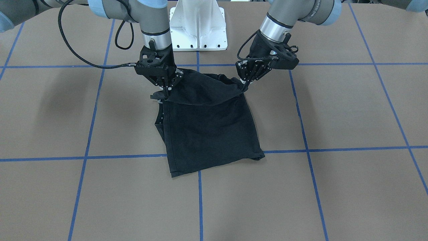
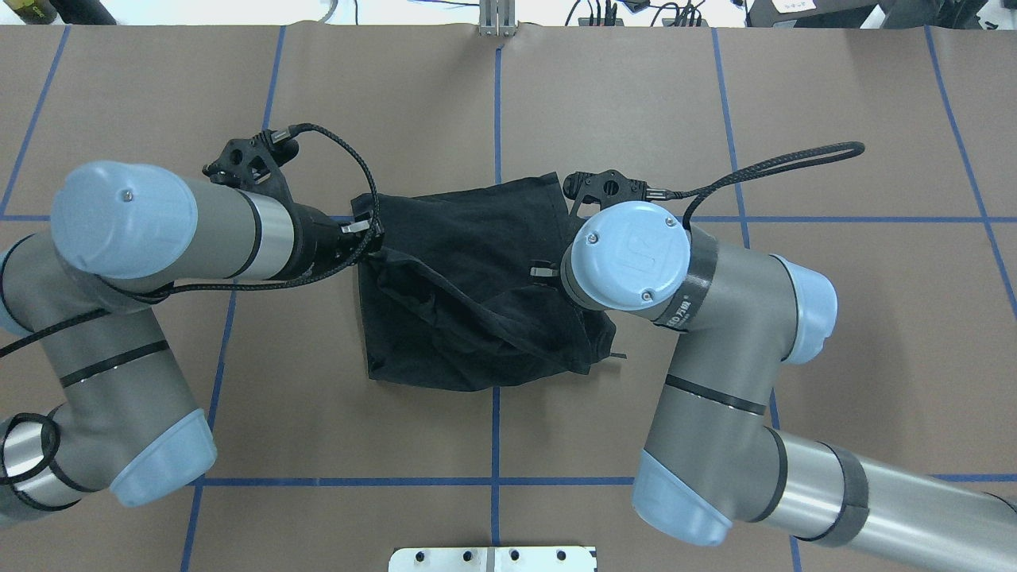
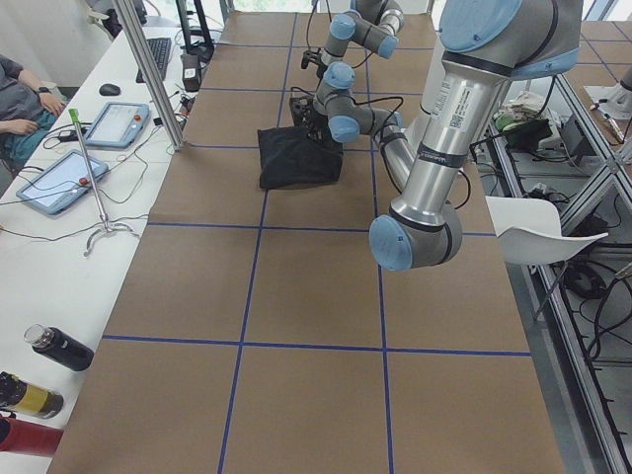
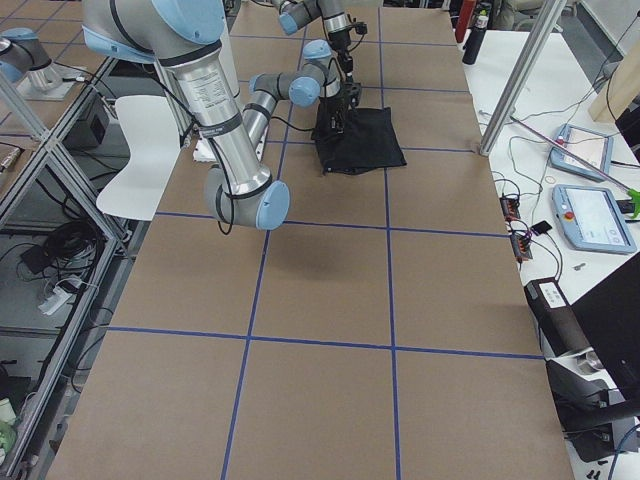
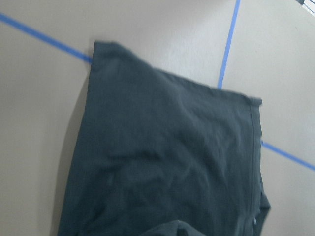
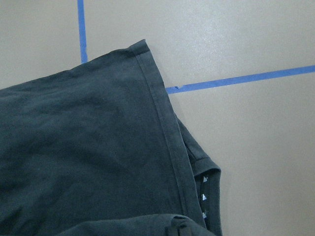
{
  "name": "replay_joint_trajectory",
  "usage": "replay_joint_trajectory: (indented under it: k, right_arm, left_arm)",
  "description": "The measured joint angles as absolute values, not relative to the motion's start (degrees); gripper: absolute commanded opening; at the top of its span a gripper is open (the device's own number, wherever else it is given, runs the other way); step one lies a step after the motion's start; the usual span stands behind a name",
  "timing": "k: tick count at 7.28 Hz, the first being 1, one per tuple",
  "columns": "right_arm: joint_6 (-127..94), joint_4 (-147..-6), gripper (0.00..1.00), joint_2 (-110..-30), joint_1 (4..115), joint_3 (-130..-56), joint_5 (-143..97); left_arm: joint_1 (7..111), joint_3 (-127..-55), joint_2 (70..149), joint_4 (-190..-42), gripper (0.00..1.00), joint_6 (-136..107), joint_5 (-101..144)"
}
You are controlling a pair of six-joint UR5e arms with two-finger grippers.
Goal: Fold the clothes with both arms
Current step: 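Lift the near end with both grippers and fold it away from the robot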
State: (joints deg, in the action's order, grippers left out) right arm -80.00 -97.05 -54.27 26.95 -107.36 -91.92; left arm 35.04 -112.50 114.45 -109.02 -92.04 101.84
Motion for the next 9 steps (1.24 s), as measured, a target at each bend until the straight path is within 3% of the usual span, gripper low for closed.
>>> replay_joint_trajectory:
  k: [3, 6, 9]
  right_arm:
    - [-78.42, -96.58, 0.0, -50.52, 29.2, -99.11, -91.92]
    - [-77.87, -87.29, 0.0, -49.13, 30.38, -90.34, -91.77]
    - [-76.98, -84.26, 0.0, -48.97, 31.22, -87.48, -91.79]
  left_arm:
    - [39.29, -103.29, 118.62, -109.21, 0.0, -86.19, 101.85]
    - [41.52, -91.11, 123.68, -110.35, 0.0, -79.81, 101.57]
    - [41.96, -80.38, 128.1, -115.33, 0.0, -77.8, 101.5]
